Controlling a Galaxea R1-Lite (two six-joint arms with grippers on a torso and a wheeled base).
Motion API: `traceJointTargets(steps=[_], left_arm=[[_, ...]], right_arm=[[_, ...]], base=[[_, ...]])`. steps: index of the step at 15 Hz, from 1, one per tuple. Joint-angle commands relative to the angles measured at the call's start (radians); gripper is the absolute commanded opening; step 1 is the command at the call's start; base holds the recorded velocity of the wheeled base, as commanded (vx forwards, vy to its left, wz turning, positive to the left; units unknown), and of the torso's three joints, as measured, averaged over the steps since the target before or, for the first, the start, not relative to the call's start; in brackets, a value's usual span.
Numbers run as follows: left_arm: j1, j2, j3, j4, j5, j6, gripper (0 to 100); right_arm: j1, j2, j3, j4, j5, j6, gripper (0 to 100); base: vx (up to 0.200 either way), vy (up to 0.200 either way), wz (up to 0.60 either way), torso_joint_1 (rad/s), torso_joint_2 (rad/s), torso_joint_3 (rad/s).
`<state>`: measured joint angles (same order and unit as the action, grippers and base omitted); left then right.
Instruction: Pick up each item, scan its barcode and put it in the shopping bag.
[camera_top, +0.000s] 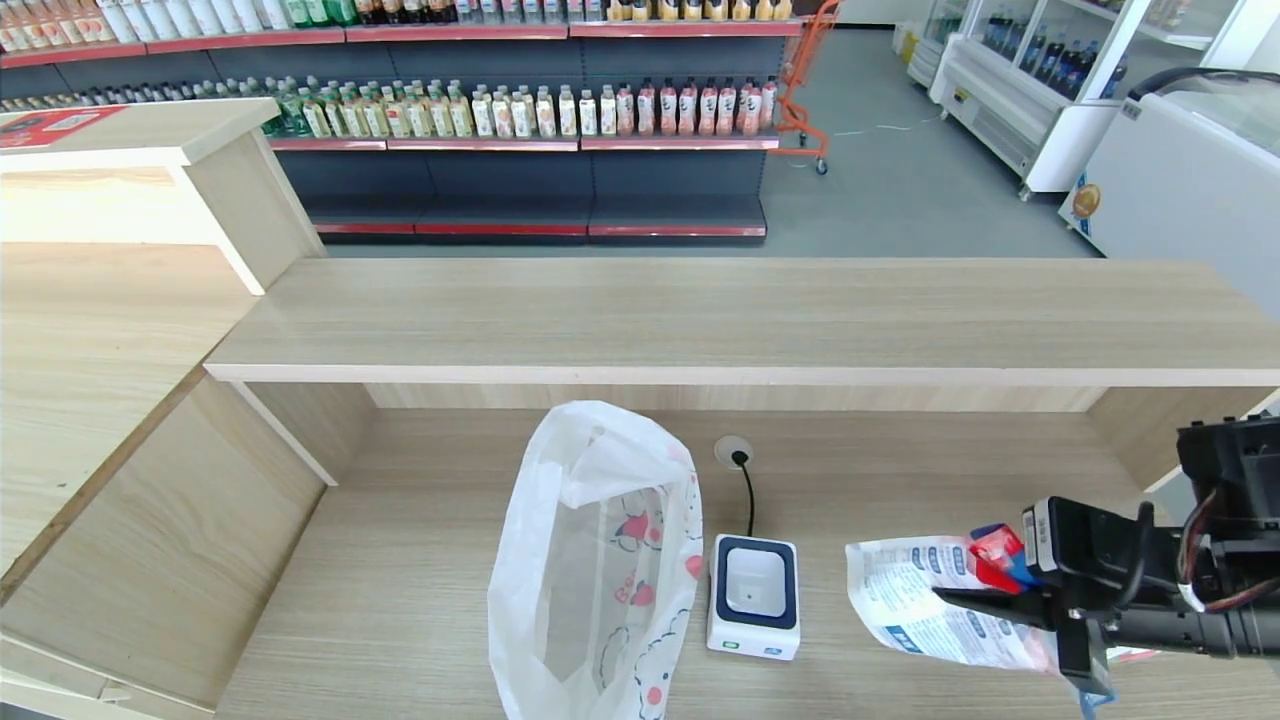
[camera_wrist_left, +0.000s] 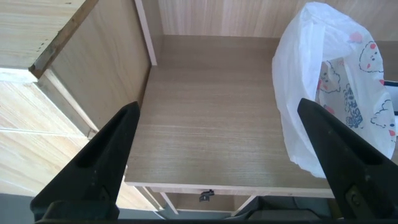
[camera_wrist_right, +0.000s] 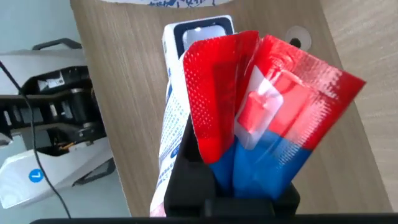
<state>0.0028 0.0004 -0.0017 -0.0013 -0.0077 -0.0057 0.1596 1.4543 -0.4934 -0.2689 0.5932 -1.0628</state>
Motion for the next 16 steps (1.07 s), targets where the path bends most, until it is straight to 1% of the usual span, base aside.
traceJointTargets(steps=[1,3,4,8,11,16], left_arm=[[0.0,0.0,0.0,0.0,0.0,0.0,100],[0.0,0.0,0.0,0.0,0.0,0.0,100],[0.0,0.0,0.0,0.0,0.0,0.0,100],[0.0,0.0,0.0,0.0,0.0,0.0,100],[0.0,0.0,0.0,0.0,0.0,0.0,100],[0.0,0.0,0.0,0.0,0.0,0.0,100]], right_arm=[[-0.002,0.097,-0.011,-0.061,0.056,-0.066,0],[-0.012,0.213,-0.027,-0.173,0.16,-0.167,0],[-0.012,0.256,-0.033,-0.202,0.197,-0.21,0],[-0.008,0.379,-0.073,-0.216,0.293,-0.399,0],[-0.006,0.426,-0.108,-0.213,0.306,-0.441,0],[0.012,0.522,-0.211,-0.216,0.41,-0.505,0]], base=[[0.0,0.0,0.0,0.0,0.0,0.0],[0.0,0.0,0.0,0.0,0.0,0.0],[0.0,0.0,0.0,0.0,0.0,0.0],[0.0,0.0,0.0,0.0,0.0,0.0],[0.0,0.0,0.0,0.0,0.0,0.0],[0.0,0.0,0.0,0.0,0.0,0.0]])
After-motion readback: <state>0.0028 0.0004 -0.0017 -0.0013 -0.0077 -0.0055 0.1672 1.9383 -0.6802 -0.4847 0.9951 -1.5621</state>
